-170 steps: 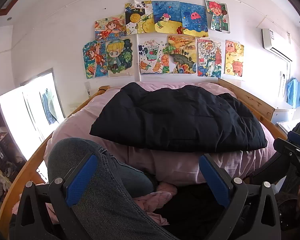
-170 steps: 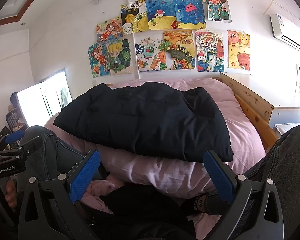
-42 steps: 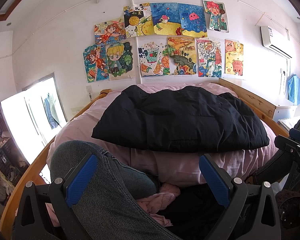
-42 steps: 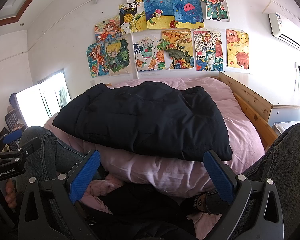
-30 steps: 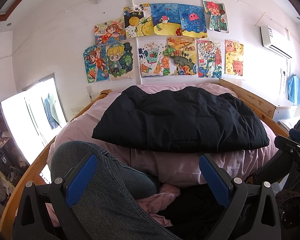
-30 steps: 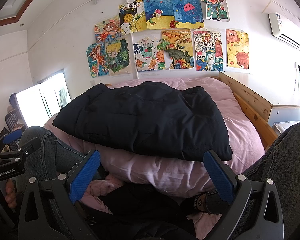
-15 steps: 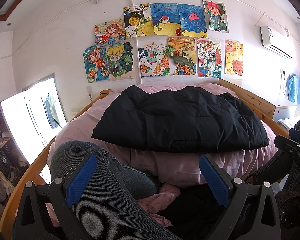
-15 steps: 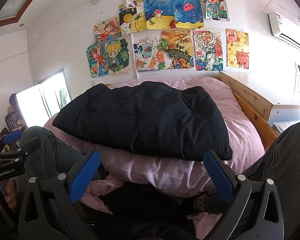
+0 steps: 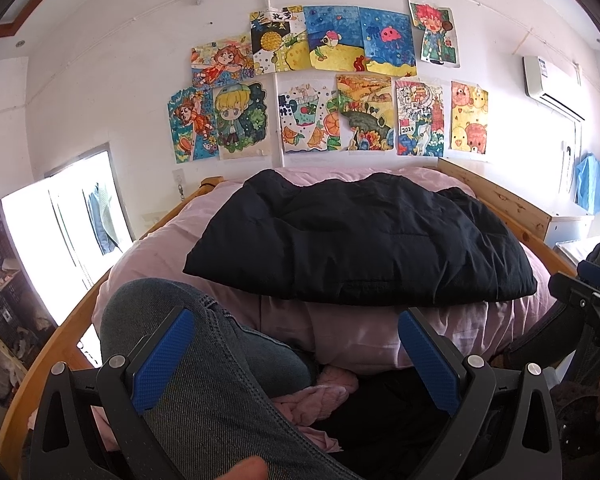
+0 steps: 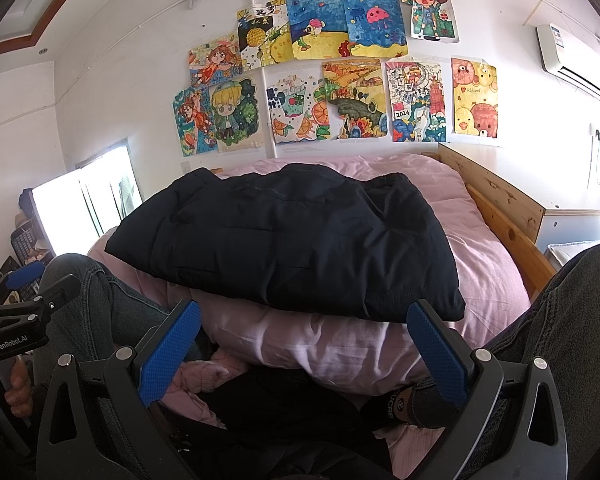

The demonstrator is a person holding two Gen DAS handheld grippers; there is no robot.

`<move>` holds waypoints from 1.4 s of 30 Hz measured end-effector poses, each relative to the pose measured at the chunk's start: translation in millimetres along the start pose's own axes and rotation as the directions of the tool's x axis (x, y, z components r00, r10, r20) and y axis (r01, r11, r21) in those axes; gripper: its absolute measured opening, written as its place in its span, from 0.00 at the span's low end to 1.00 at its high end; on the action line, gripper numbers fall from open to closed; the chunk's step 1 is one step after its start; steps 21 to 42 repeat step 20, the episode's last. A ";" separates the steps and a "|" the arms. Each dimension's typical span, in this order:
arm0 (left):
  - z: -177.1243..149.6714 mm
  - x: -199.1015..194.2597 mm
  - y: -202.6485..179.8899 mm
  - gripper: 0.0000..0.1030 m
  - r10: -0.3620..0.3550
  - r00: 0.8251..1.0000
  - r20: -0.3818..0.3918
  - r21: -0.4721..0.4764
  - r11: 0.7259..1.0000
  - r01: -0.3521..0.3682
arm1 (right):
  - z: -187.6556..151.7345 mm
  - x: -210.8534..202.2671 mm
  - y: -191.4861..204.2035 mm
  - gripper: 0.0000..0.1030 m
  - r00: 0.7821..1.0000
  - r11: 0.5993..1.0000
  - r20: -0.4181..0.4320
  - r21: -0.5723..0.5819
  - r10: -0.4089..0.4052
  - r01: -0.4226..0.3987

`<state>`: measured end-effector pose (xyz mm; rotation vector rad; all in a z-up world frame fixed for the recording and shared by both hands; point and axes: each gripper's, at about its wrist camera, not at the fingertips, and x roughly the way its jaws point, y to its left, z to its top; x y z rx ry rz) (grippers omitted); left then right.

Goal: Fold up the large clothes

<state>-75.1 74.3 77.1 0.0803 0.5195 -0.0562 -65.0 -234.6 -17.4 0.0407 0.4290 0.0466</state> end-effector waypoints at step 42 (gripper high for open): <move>0.8 2.6 7.6 1.00 0.002 1.000 0.001 0.008 1.000 -0.002 | -3.0 -0.2 1.7 0.99 1.000 1.000 0.001 0.004 -0.003 0.003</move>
